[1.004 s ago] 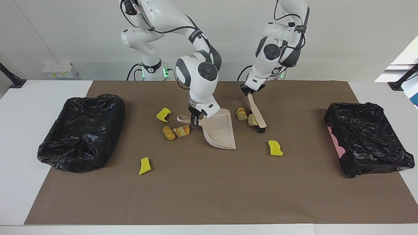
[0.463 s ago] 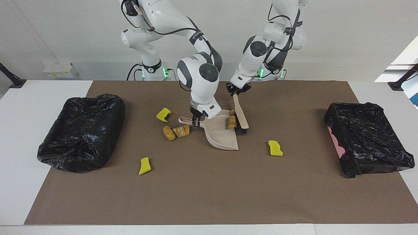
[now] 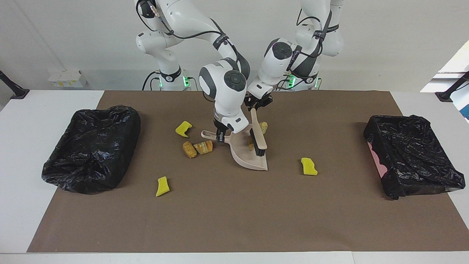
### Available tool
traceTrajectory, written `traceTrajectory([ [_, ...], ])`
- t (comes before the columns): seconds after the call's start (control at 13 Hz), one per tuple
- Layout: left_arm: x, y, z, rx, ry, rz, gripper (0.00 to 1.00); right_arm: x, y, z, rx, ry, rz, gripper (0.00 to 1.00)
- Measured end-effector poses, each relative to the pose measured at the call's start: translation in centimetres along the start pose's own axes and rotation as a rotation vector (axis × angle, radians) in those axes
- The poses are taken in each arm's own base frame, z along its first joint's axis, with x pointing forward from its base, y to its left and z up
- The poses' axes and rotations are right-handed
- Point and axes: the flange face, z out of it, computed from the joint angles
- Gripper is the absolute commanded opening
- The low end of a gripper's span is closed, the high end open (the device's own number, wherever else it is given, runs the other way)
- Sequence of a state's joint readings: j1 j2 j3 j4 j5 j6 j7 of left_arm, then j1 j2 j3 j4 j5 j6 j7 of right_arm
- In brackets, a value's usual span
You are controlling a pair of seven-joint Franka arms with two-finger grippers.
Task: Sweep and dump trash in bin
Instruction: 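Sweep the scraps into the dustpan with the left gripper's brush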
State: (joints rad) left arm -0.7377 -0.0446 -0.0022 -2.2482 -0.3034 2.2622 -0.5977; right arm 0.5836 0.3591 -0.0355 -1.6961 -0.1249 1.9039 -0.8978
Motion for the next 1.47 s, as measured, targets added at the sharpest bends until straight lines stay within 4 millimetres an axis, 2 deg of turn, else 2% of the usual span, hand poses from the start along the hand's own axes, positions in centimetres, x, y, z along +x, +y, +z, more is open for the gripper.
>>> traceTrajectory([
  [0.15,1.5,-0.5,-0.4,-0.006,0.009,-0.025,0.00,0.0,0.1,-0.3,-0.005,0.004,0.017,0.00],
  [0.31,4.1,-3.1,-1.4,-0.005,0.029,-0.081,0.00,0.1,0.1,-0.4,-0.007,0.005,0.032,0.00],
  [0.62,10.3,-10.9,-5.8,0.041,0.086,-0.165,0.00,-0.1,0.2,-0.5,-0.008,0.006,0.050,0.00],
  [0.85,13.2,-17.2,-8.1,0.069,0.094,-0.192,0.00,-0.2,0.4,-0.7,-0.011,0.008,0.059,0.00],
  [1.0,14.3,-21.6,-8.1,0.111,0.061,-0.138,0.00,-0.1,0.4,-0.7,-0.011,0.007,0.058,0.00],
  [1.16,15.3,-25.5,-6.8,0.153,0.021,-0.071,0.00,0.2,0.1,-0.7,-0.011,0.006,0.050,0.00],
  [1.24,15.5,-26.4,-5.9,0.174,-0.002,-0.015,0.00,0.6,-0.2,-0.7,-0.011,0.005,0.044,0.00],
  [1.47,14.7,-26.7,-3.5,0.194,-0.070,0.146,0.00,1.0,-0.4,-0.6,-0.011,0.003,0.038,0.00],
])
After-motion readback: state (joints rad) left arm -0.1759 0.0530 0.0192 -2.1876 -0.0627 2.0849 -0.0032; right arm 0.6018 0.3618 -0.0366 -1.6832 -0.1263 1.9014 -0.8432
